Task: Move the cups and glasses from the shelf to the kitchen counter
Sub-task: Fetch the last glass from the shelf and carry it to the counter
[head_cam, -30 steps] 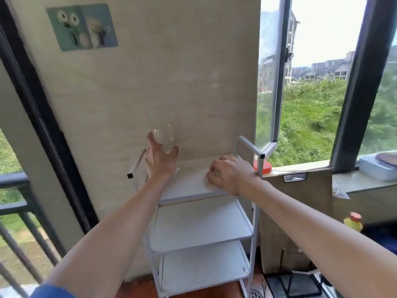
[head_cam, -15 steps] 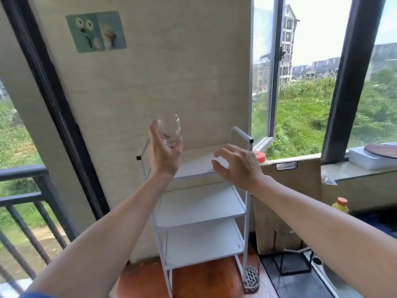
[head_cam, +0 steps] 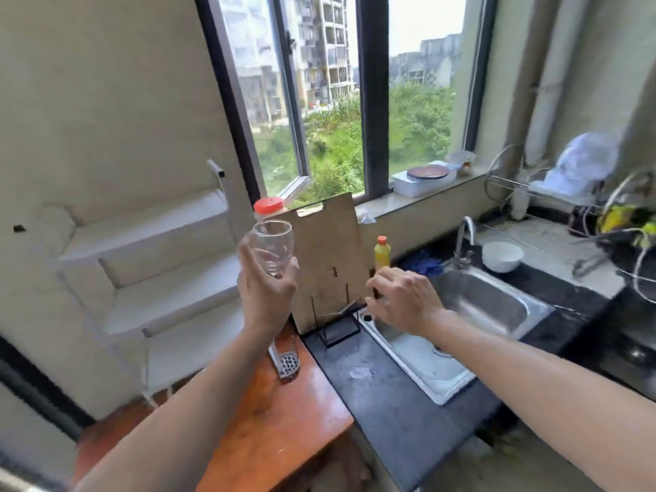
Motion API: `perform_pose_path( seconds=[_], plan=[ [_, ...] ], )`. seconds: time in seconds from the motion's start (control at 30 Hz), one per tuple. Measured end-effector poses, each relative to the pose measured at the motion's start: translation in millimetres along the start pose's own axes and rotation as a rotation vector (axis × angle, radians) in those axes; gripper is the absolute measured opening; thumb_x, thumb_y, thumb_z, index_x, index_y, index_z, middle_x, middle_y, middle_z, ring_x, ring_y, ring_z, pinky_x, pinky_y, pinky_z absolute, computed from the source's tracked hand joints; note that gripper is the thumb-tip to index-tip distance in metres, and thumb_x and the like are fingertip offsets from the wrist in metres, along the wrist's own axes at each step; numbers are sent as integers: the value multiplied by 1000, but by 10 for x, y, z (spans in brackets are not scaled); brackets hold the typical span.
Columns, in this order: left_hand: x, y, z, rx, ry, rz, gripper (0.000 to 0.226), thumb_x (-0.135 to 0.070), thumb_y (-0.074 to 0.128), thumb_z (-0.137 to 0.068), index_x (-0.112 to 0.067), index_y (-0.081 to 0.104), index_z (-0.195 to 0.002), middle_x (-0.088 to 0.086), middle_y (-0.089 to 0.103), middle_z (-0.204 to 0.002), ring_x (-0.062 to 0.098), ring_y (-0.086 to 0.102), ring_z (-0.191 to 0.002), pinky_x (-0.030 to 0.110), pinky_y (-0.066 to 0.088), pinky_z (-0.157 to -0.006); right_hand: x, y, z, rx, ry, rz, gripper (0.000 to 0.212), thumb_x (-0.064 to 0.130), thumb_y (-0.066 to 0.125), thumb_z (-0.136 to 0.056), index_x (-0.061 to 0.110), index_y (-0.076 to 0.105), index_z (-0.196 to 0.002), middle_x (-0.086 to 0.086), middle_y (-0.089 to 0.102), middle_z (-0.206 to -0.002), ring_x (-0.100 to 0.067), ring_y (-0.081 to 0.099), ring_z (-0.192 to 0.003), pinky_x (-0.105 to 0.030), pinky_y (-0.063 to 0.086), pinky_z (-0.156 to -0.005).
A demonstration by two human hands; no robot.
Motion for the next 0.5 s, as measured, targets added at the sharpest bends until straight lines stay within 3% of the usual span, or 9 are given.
perform_pose_path(
  seconds=[0.17, 0.23, 0.37, 0.5],
  plan=[
    [-292, 956, 779, 280, -84, 96, 60, -12, 73, -74, -15, 38, -123, 1, 62, -87, 21, 60, -81, 27, 42, -73, -875, -306, 1067, 129, 231, 156, 28, 40, 53, -73, 17, 66, -83, -2, 63, -80, -24, 63, -72, -32, 51, -60],
    [-449, 1349, 1084, 390, -99, 156, 58, -11, 73, -73, -16, 39, -121, 1, 63, -90, 20, 61, -81, 25, 42, -72, -1202, -465, 1461, 172, 326, 228, 26, 39, 61, -73, 17, 67, -88, -2, 63, -82, -24, 63, -73, -32, 50, -59],
    [-824, 2103, 1618, 594, -116, 216, 51, -10, 70, -74, -21, 40, -114, -1, 62, -87, 17, 60, -77, 24, 39, -69, -1772, -831, 2170, 199, 510, 321, 30, 41, 56, -77, 18, 65, -93, -1, 63, -89, -22, 62, -79, -33, 51, -64],
    [-1195, 2819, 2020, 786, -108, 292, 55, -14, 68, -74, -27, 40, -120, -3, 62, -85, 11, 60, -75, 29, 46, -69, -2317, -1183, 2772, 178, 728, 372, 29, 41, 57, -76, 18, 66, -92, -2, 63, -90, -26, 62, -82, -36, 50, -65]
  ],
)
Point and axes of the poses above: each hand's wrist, its own z-axis away from the middle knuckle, its own y-axis out of the palm, x = y × z, the point moved 1 cm from there along -z, towards the middle knuckle
